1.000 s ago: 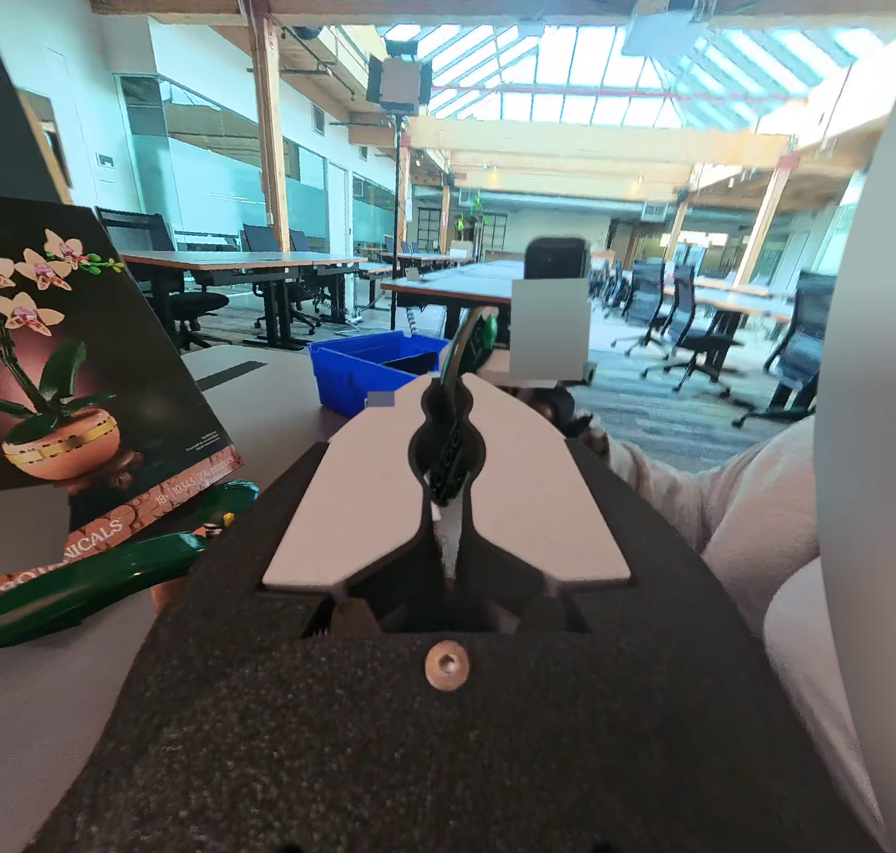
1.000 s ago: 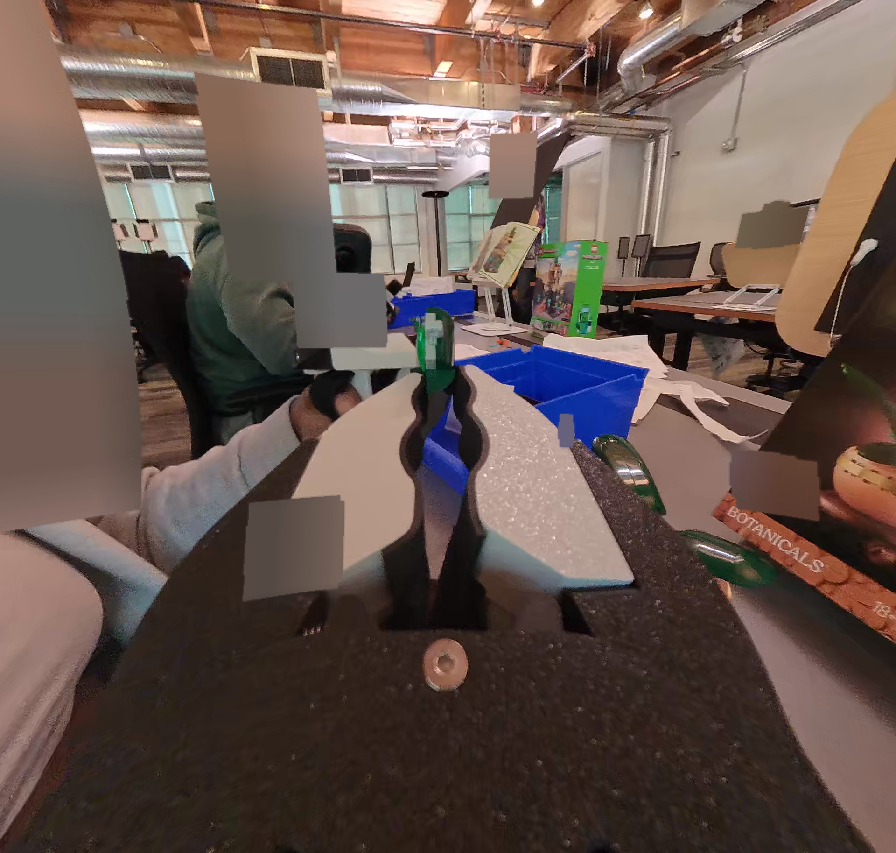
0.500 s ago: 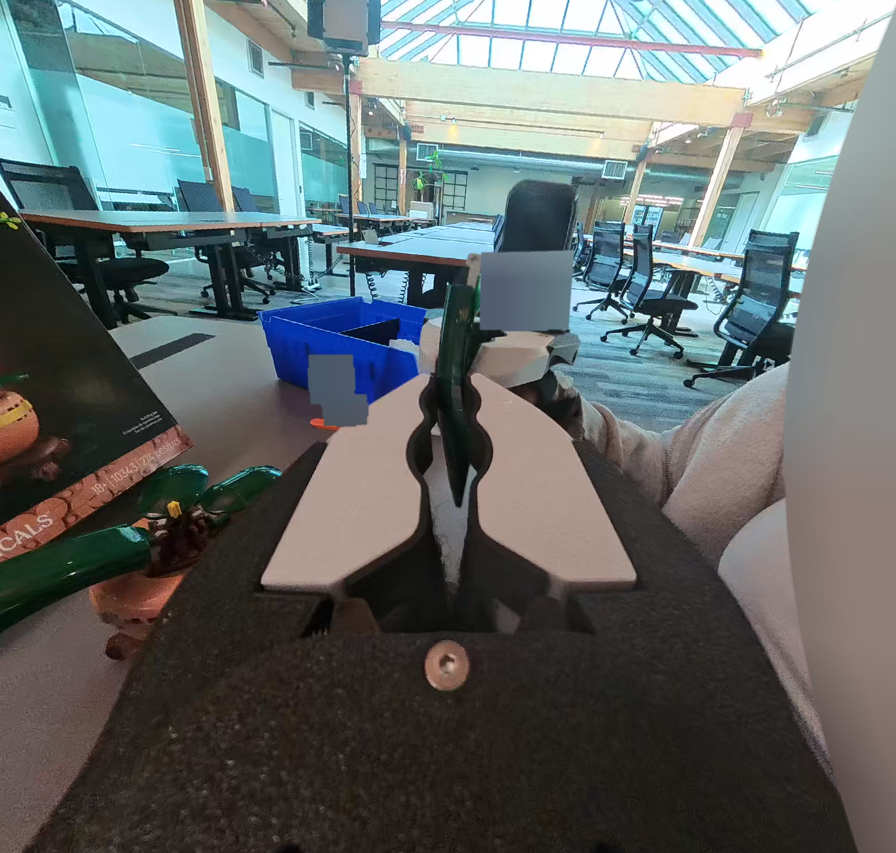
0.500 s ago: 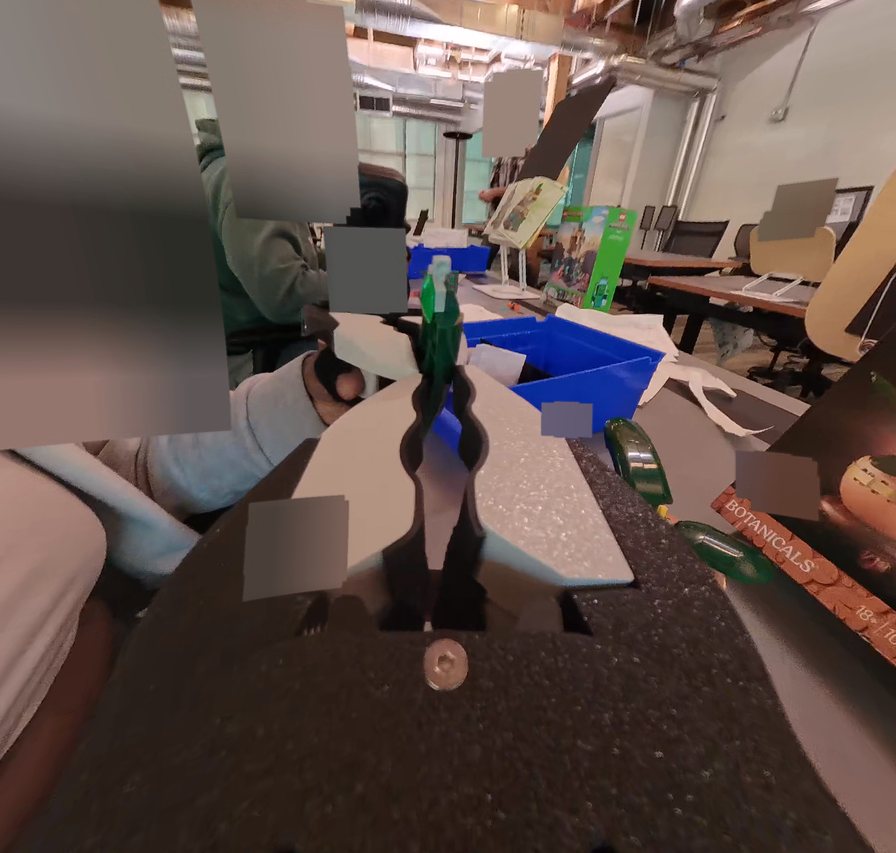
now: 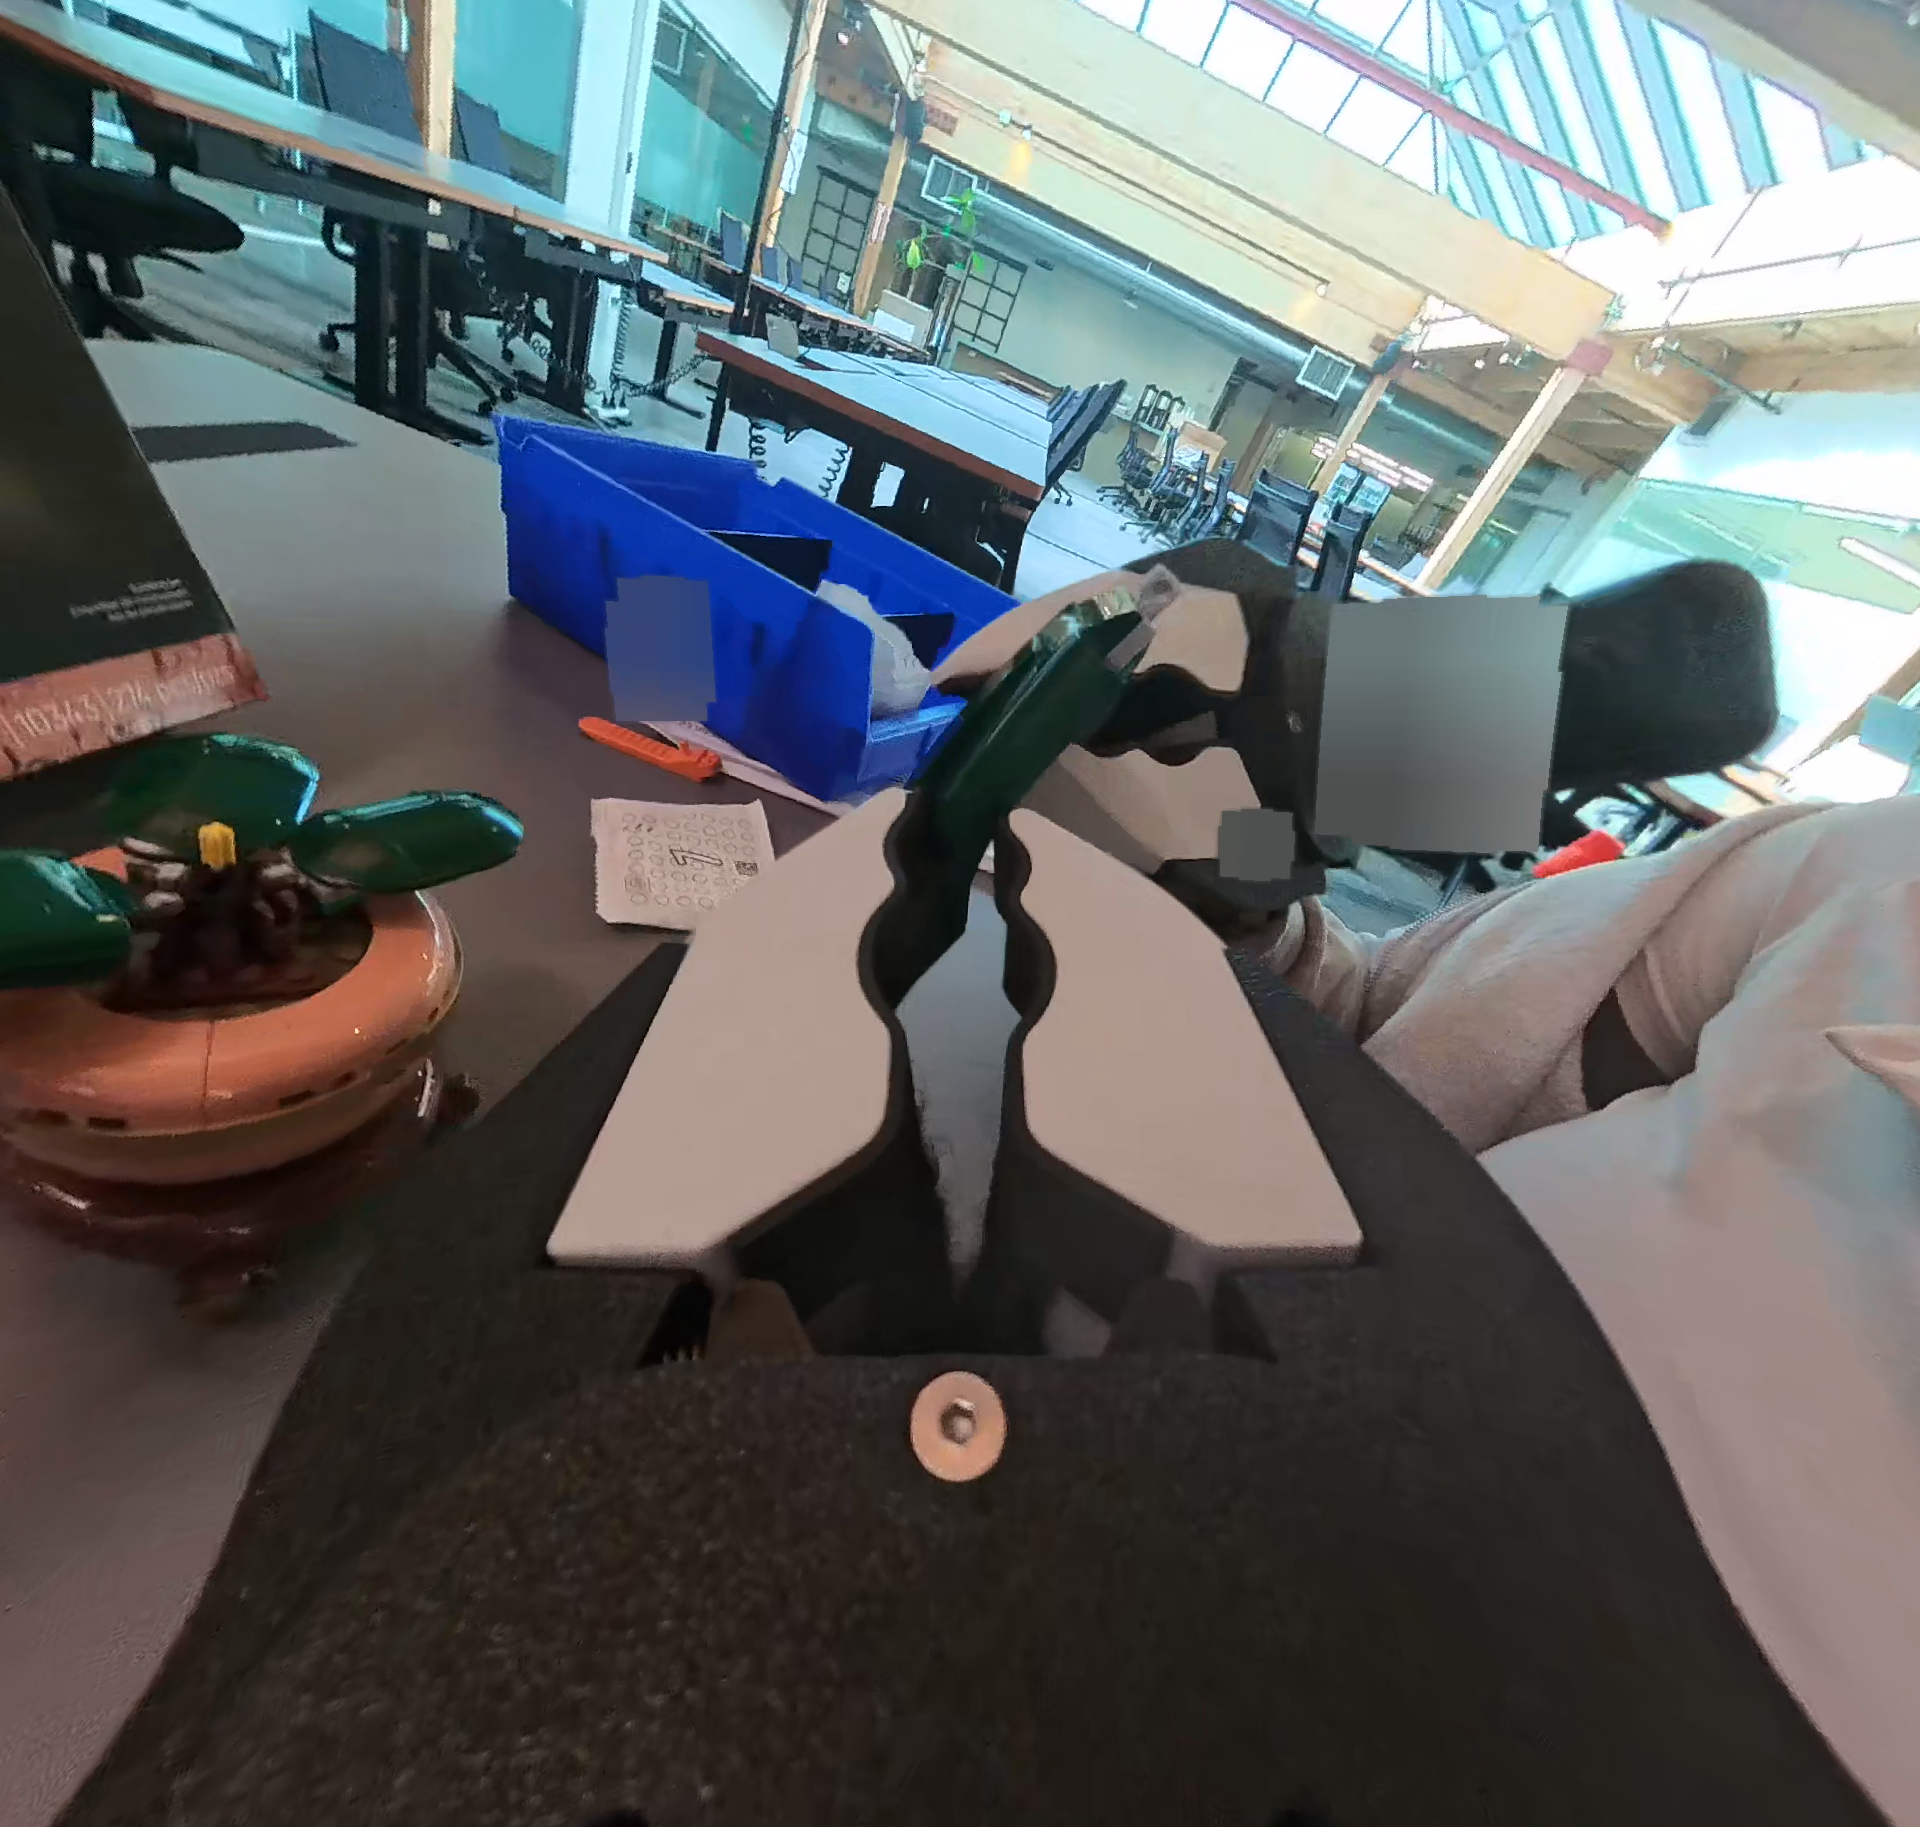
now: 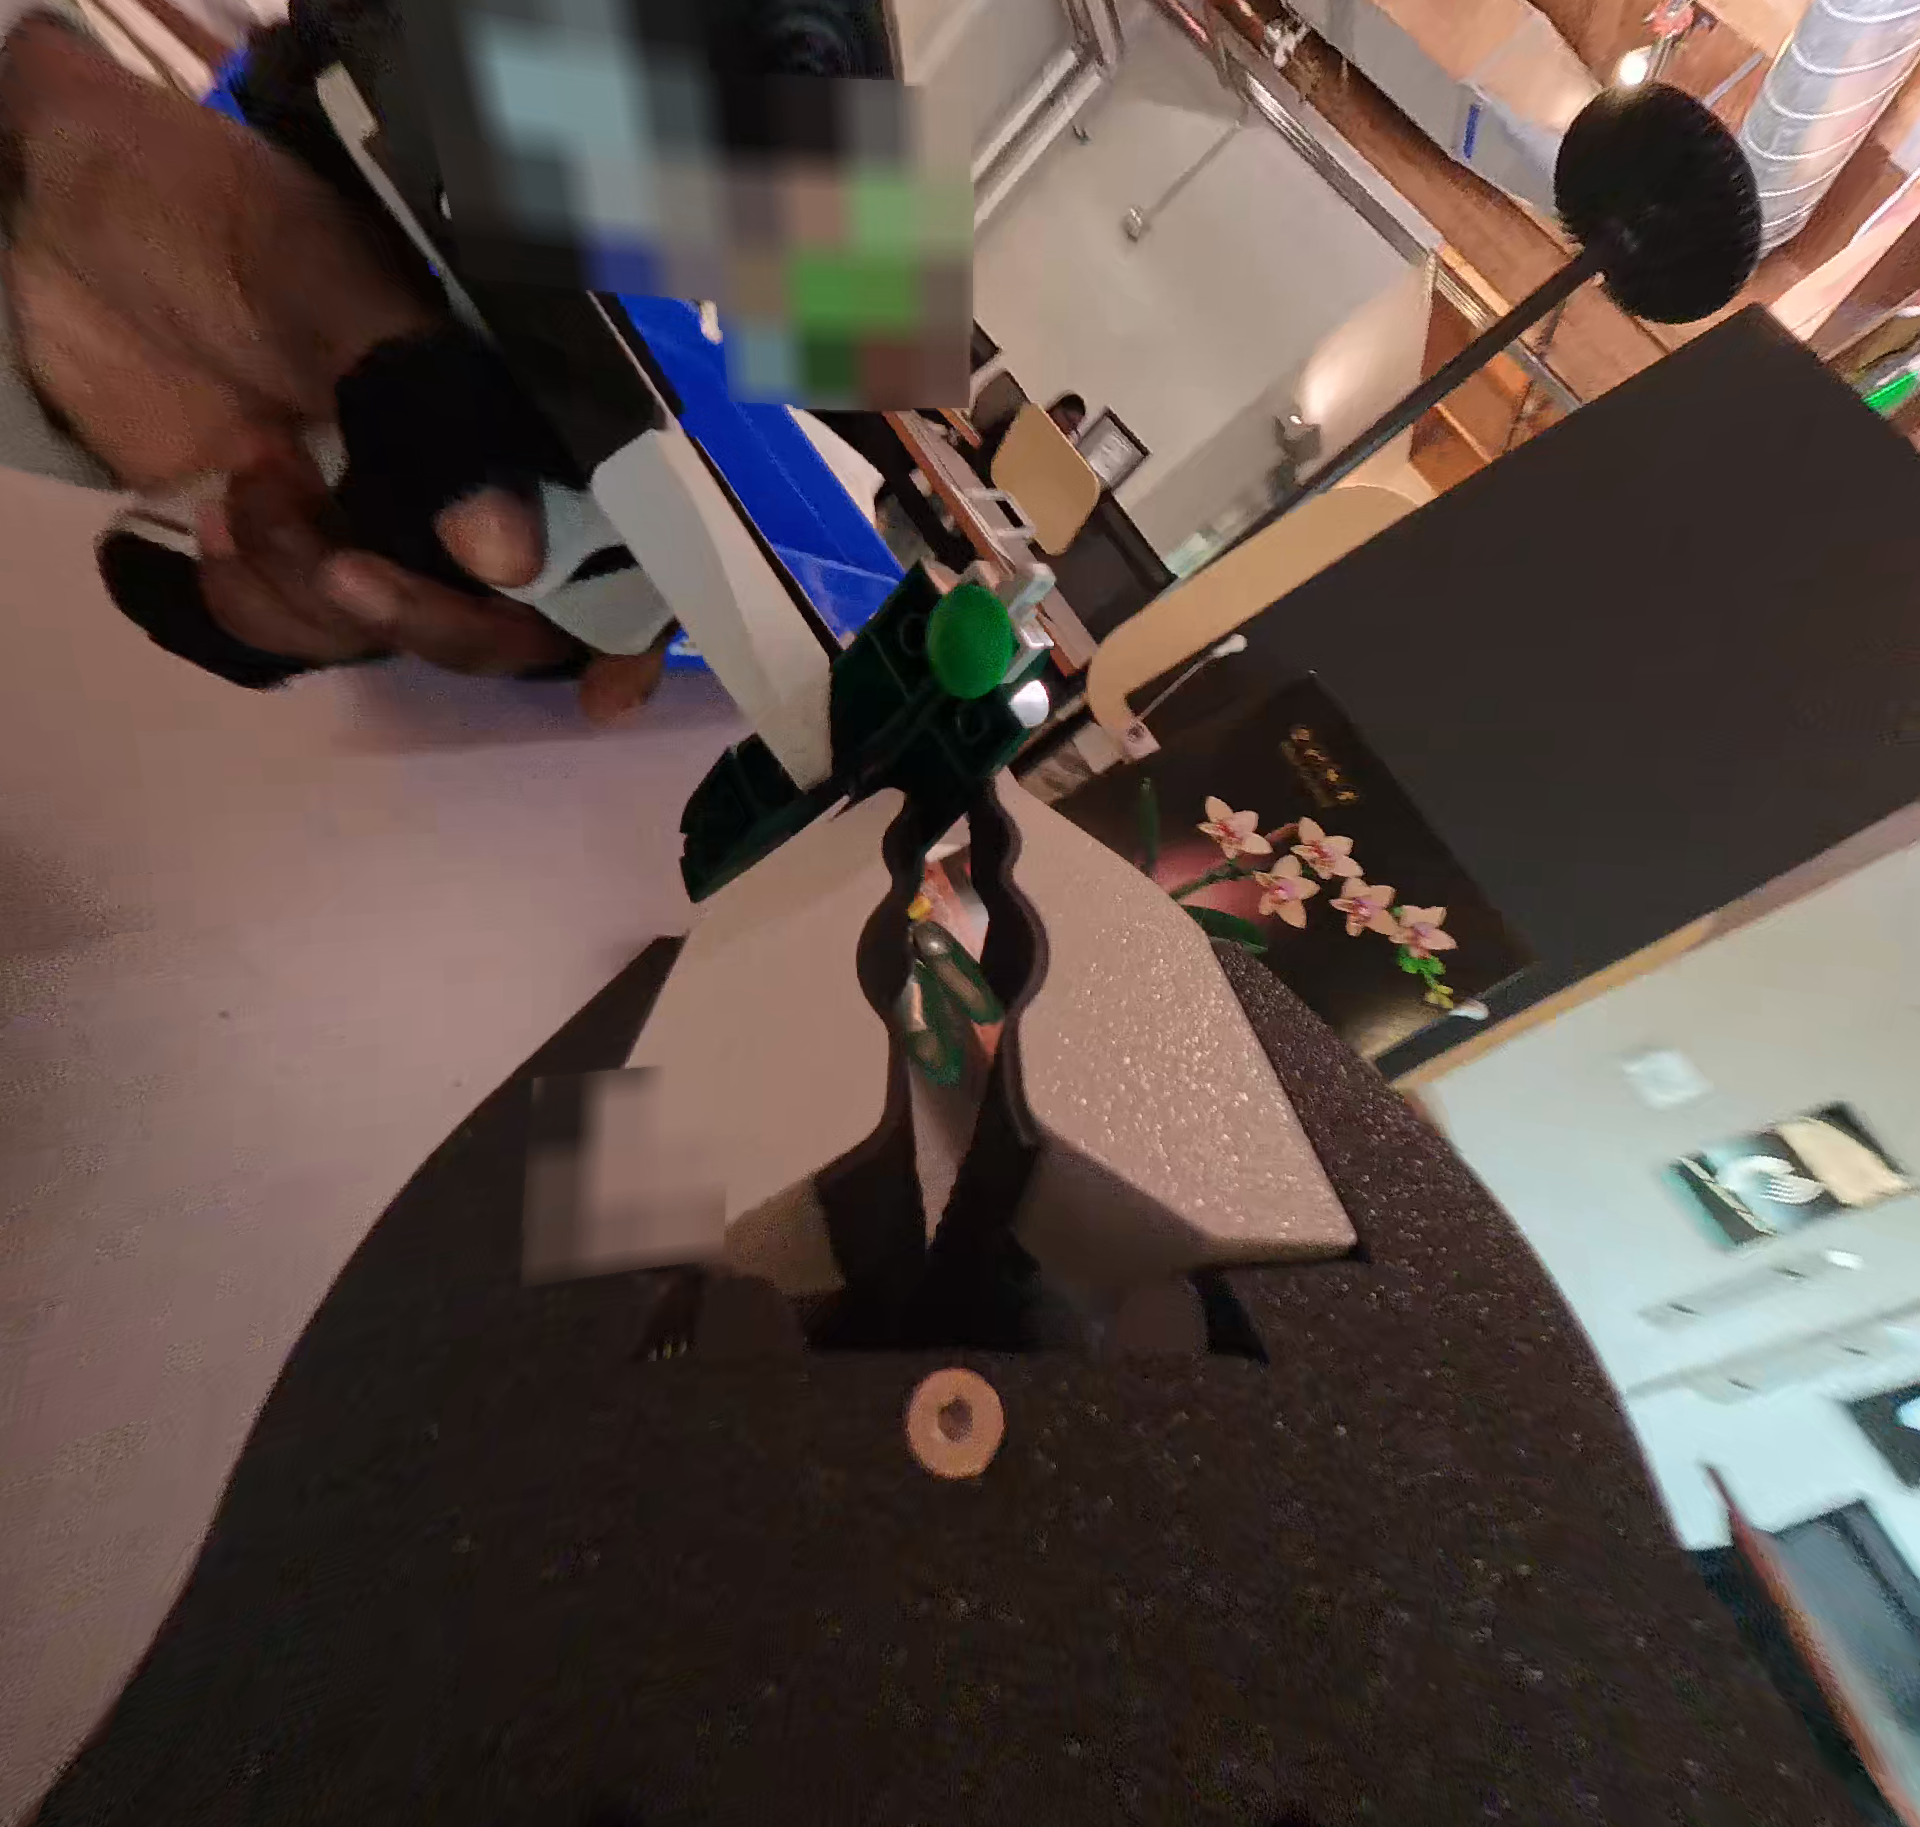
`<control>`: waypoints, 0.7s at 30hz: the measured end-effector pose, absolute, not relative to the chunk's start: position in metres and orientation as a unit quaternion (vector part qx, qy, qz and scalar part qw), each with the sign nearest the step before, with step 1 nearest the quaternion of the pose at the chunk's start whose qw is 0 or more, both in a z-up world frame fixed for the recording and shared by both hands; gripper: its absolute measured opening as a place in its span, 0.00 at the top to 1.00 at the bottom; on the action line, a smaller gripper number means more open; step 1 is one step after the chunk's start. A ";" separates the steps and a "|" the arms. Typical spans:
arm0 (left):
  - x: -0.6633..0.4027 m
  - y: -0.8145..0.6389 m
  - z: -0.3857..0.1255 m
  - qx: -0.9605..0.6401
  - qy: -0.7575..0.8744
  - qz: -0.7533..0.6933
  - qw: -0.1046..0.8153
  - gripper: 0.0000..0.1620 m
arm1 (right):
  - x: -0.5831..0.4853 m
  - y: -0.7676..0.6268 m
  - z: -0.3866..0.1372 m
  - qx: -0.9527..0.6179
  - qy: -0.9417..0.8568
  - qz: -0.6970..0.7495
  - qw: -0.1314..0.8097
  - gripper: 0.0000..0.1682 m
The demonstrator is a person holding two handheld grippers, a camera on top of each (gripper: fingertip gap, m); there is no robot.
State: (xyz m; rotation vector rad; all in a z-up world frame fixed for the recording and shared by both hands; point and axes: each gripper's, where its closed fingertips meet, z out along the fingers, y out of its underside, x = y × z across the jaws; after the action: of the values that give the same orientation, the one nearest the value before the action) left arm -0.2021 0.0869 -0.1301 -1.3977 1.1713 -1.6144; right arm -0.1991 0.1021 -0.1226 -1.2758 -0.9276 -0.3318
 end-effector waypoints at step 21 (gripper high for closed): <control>-0.200 0.105 -0.164 -0.589 0.491 -0.504 0.396 0.92 | -0.187 0.107 -0.134 -0.534 -0.368 -0.102 0.754 0.99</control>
State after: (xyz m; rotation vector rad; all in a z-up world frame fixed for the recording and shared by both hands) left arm -0.2001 0.1045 -0.1638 -1.4934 1.2456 -1.2778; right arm -0.1865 0.1073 -0.1339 -1.1657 -0.8031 -0.2230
